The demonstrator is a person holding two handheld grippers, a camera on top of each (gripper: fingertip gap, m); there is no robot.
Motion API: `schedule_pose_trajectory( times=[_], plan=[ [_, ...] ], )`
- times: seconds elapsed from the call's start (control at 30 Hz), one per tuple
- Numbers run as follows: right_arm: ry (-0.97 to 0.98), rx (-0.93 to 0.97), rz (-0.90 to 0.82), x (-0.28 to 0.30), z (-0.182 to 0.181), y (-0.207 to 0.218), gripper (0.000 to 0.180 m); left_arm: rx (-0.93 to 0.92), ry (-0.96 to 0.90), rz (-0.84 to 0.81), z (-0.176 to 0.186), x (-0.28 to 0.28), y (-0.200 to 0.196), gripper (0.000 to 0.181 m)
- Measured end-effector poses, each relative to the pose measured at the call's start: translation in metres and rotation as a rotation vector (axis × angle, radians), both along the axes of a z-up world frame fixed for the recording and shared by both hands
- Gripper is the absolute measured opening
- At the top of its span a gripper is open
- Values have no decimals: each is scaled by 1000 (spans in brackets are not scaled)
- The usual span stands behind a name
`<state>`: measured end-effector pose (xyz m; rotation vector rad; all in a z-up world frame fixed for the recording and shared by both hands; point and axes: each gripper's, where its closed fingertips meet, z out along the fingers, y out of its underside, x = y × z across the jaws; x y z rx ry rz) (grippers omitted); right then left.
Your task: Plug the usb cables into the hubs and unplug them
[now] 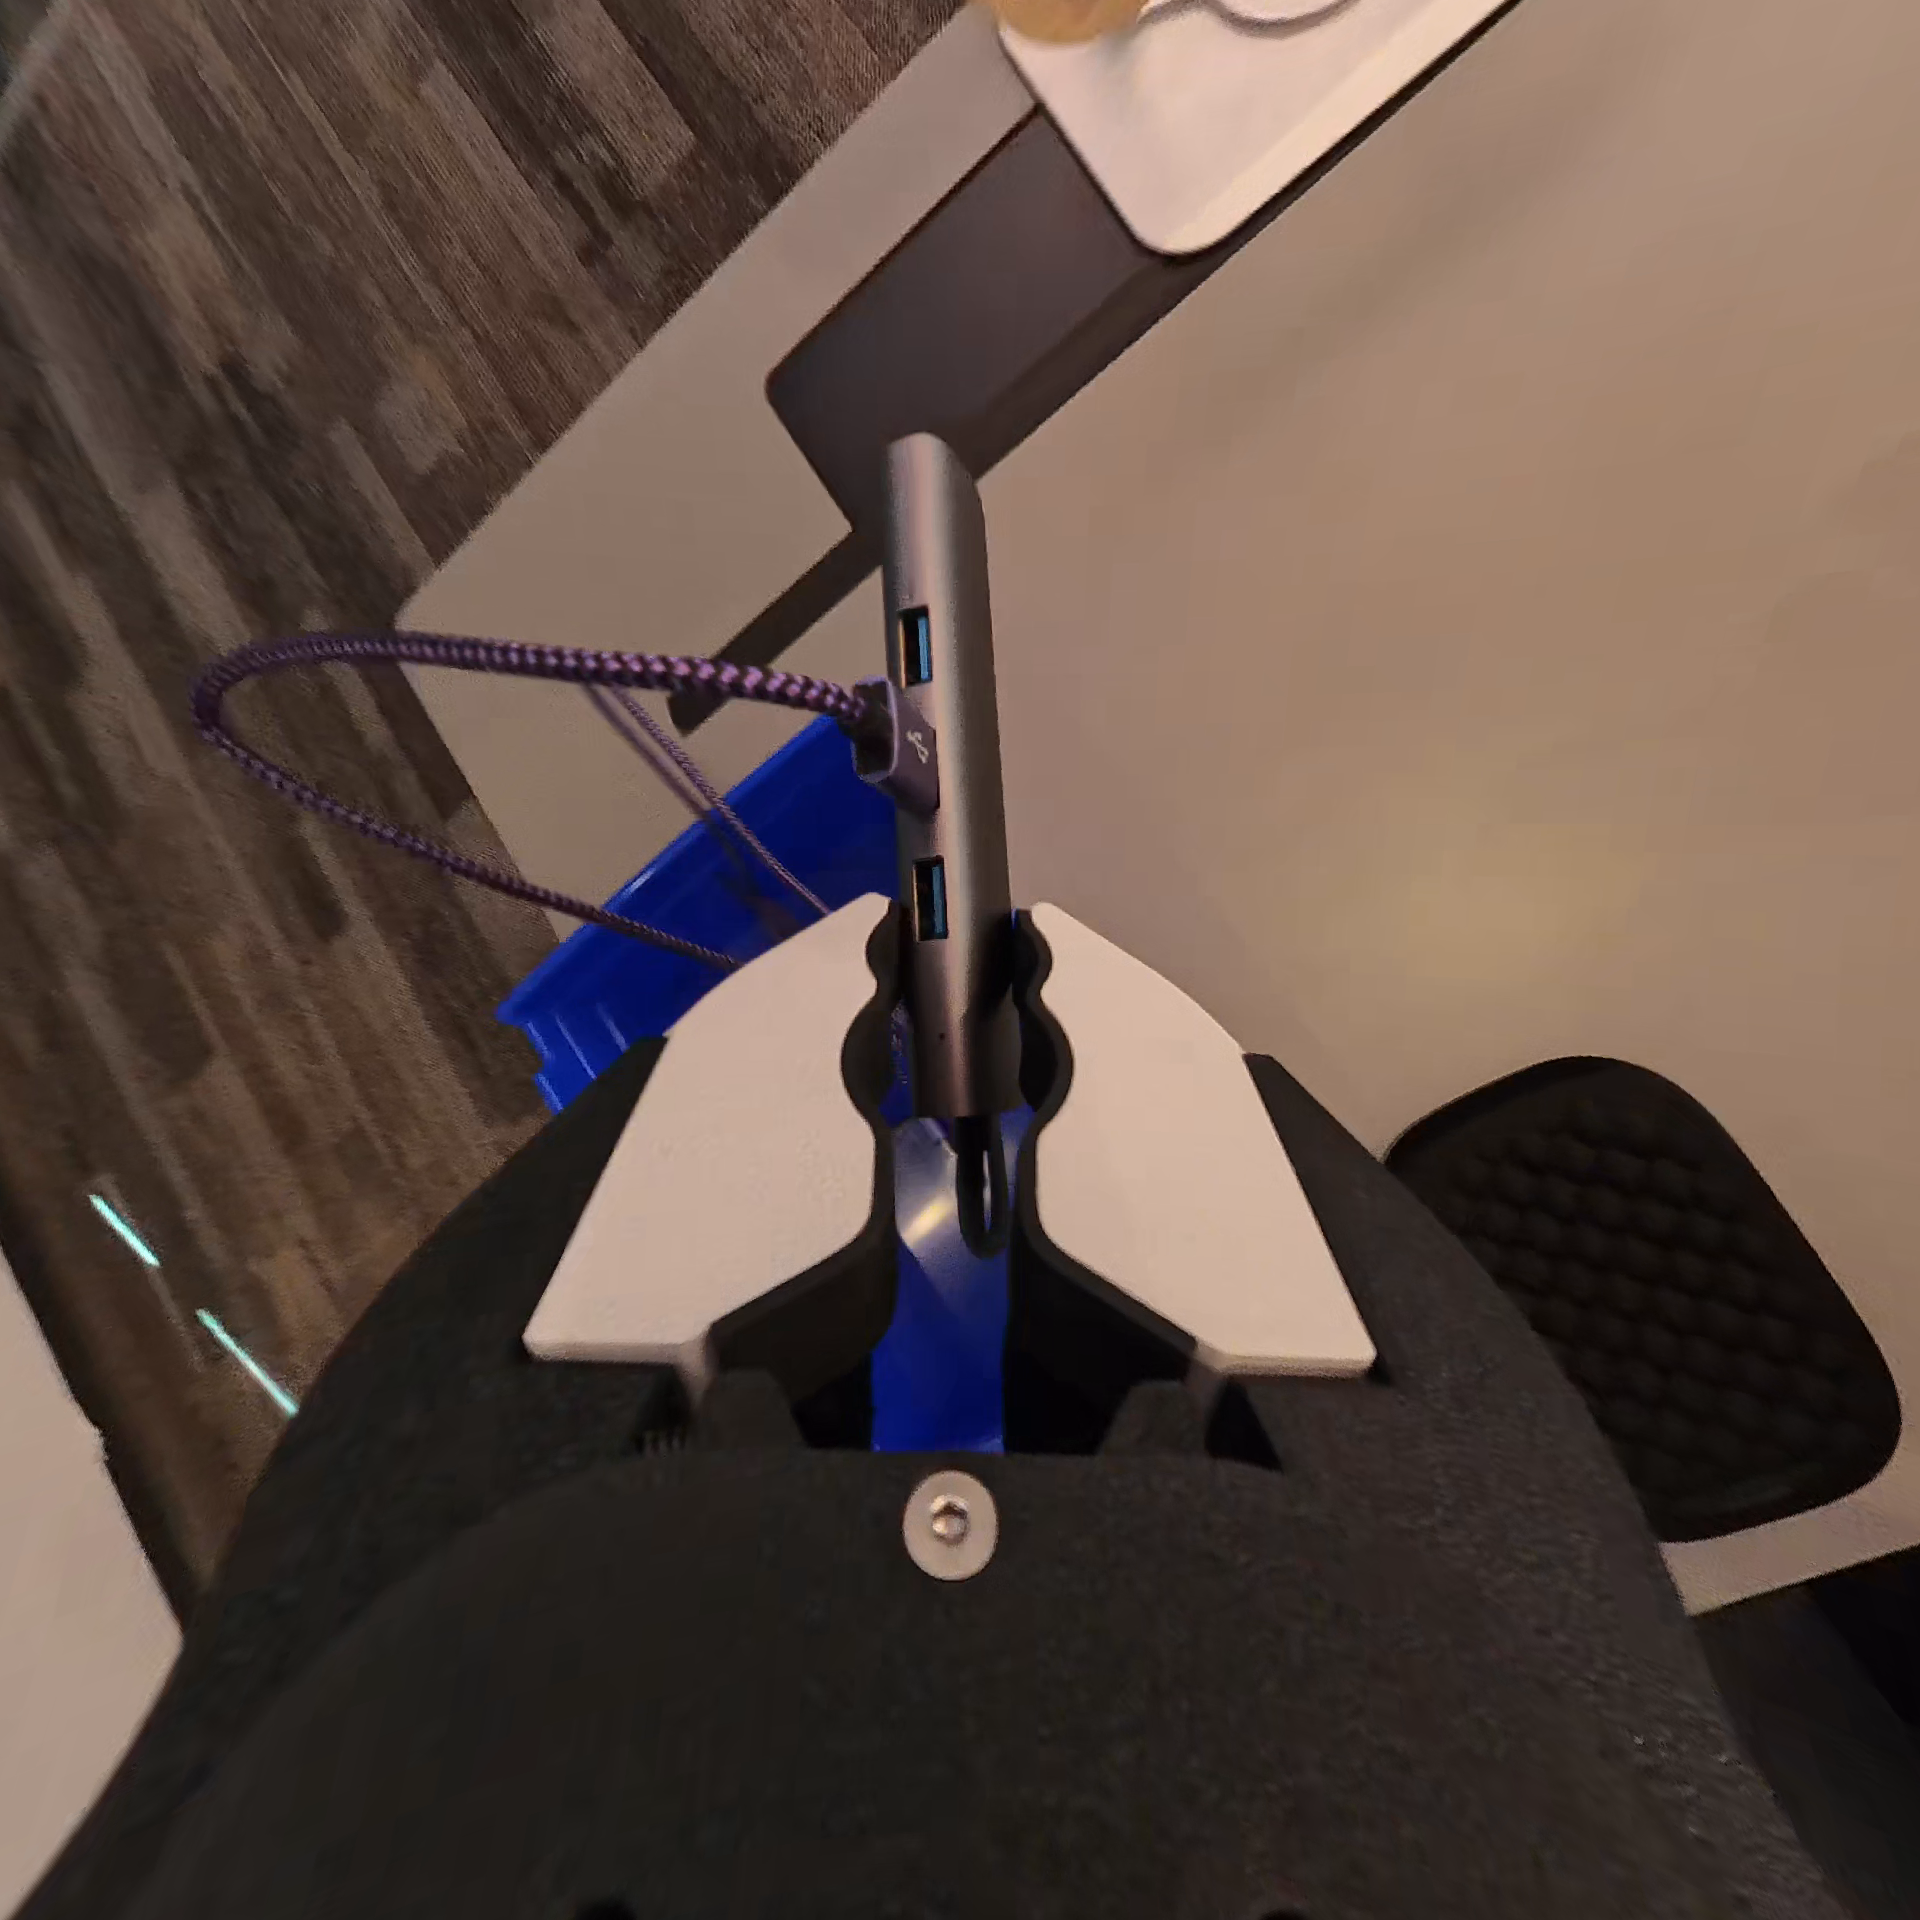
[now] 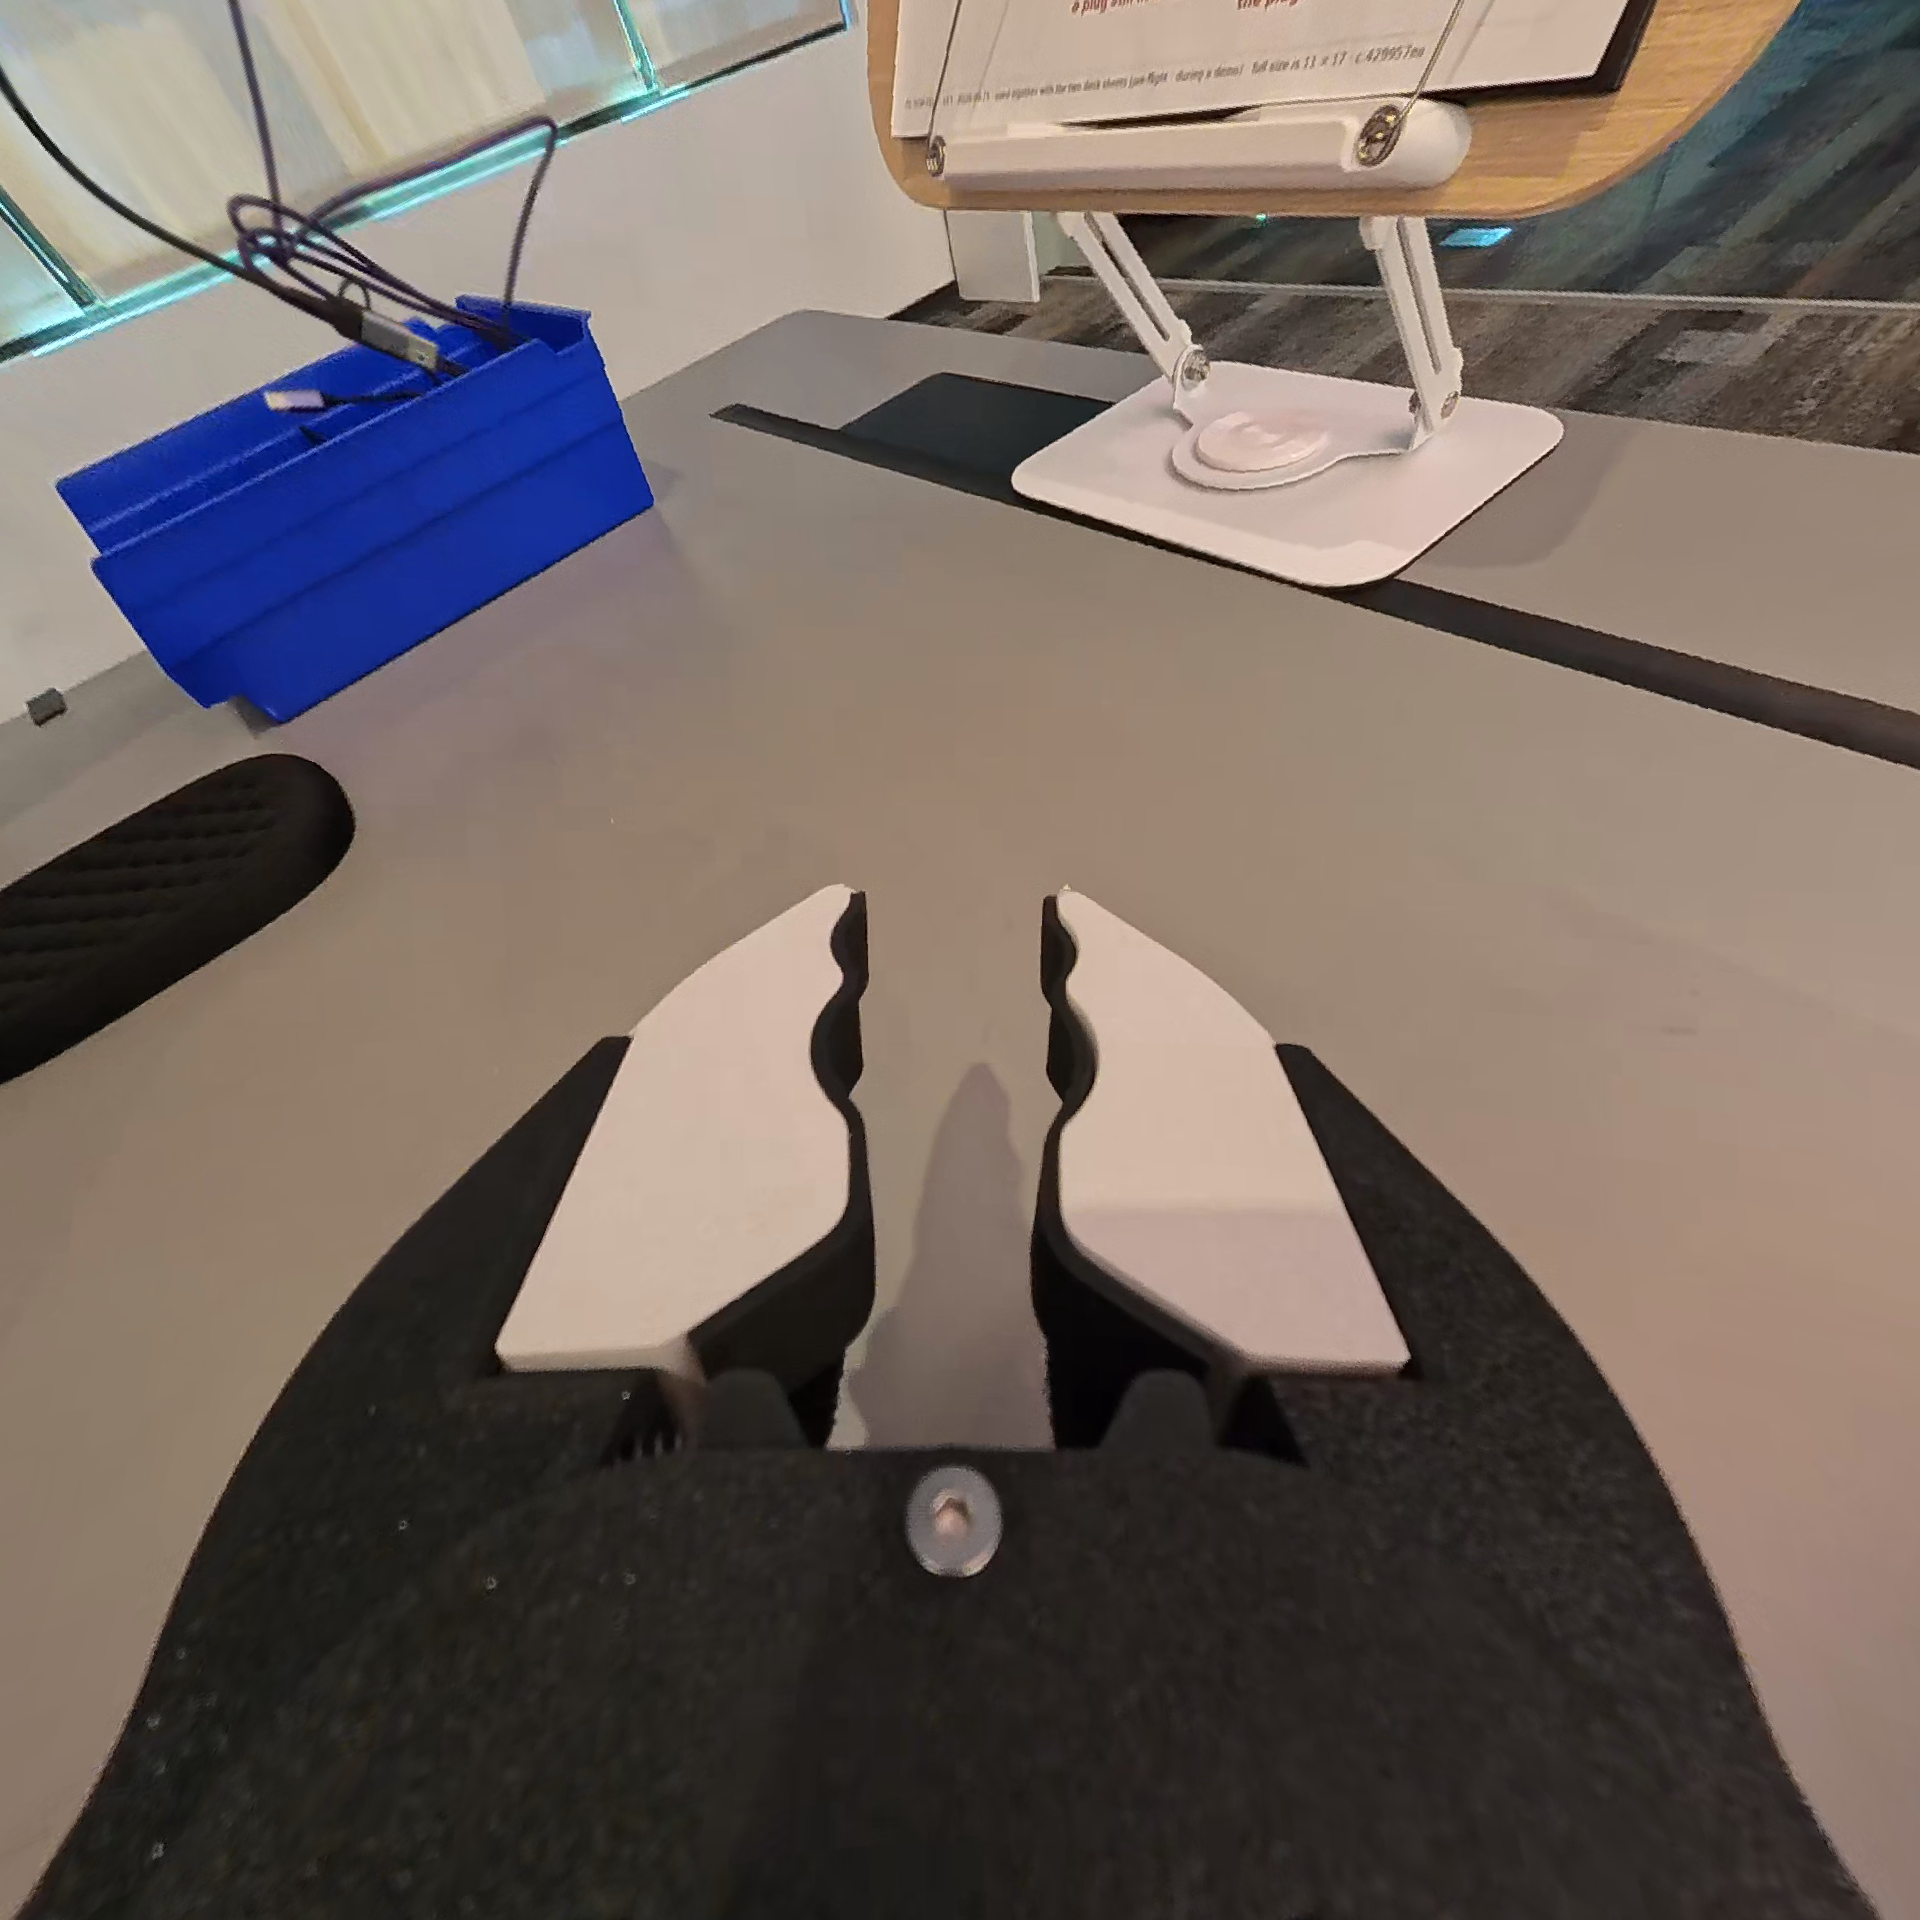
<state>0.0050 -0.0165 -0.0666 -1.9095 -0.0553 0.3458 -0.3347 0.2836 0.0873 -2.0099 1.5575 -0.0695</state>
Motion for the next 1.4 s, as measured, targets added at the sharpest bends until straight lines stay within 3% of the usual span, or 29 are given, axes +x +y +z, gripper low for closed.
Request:
schedule_pose_trajectory(
  times=[0.2,0.37,0.5,0.67,0.77,1.03,1.1,1.17,1.33,1.4],
  plan=[
    [-11,71,35,-9,18,2,30,132,-13,-151,30,41,-46,19],
    [-47,202,153,-41,70,-2,30,226,-109,-316,40,94,-100,19],
    [-216,277,305,-82,117,-11,34,219,-148,-465,18,135,-153,18],
    [-486,259,456,-116,140,-13,45,145,-113,-620,-32,172,-215,18],
    [-580,241,522,-118,137,-14,45,122,-73,-698,-58,185,-245,18],
    [-656,80,641,-117,76,-13,50,99,-60,-833,-83,199,-300,18],
    [-684,55,662,-120,67,-14,43,99,-52,-858,-86,200,-308,18],
    [-715,38,690,-123,61,-18,20,89,-56,-869,-87,202,-314,18],
    [-789,63,647,-123,53,-17,18,57,-67,-839,-93,201,-314,18],
    [-852,96,603,-119,50,-17,18,40,-145,-798,-89,201,-313,28]
  ],
)
